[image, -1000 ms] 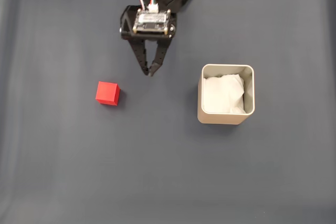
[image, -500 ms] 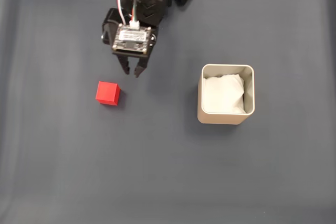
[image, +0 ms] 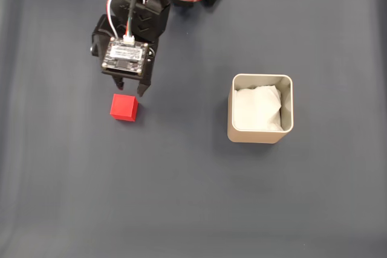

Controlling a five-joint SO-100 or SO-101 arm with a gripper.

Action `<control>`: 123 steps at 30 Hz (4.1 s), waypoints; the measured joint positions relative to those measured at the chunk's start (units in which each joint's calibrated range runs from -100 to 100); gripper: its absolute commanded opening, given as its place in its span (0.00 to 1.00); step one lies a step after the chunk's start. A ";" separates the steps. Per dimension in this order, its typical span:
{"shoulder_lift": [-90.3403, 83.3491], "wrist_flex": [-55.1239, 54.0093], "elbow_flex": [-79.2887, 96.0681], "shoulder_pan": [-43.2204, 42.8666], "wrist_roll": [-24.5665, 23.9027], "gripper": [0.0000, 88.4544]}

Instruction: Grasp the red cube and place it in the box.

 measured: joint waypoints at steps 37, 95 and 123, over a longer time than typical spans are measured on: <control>8.50 -12.03 3.18 2.61 2.05 0.37; 21.59 -25.98 2.64 2.31 1.37 0.39; 22.19 -26.06 3.73 2.83 2.15 0.18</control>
